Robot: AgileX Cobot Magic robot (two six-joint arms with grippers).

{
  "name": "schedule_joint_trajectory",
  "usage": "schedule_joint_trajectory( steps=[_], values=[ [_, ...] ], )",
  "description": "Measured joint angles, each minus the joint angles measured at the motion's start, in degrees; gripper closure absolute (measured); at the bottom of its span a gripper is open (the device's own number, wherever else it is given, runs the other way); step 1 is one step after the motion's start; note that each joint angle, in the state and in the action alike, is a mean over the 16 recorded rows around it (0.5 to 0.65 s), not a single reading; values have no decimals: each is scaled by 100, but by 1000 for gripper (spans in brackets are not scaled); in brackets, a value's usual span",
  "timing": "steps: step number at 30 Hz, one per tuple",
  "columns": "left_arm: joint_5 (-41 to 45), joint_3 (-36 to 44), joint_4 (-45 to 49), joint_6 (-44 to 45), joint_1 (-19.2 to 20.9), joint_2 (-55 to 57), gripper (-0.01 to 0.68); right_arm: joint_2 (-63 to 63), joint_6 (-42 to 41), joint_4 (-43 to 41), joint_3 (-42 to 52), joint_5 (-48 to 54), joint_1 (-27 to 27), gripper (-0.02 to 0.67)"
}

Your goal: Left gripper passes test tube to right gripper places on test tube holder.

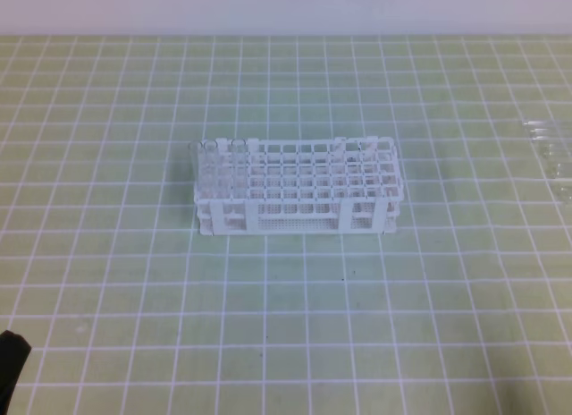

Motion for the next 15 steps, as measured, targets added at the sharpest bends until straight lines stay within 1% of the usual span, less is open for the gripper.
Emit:
schedule_joint_trajectory(
  steps=[8,11,15],
  values=[
    [16,-39,-2,0,28,-10,675,0,0,8,0,0,0,664],
    [9,-46,21,-5,223,-36,675,1,0,8,0,0,0,664],
    [-36,-39,50,-124,708,-73,675,2,0,10,0,0,0,664]
  ],
)
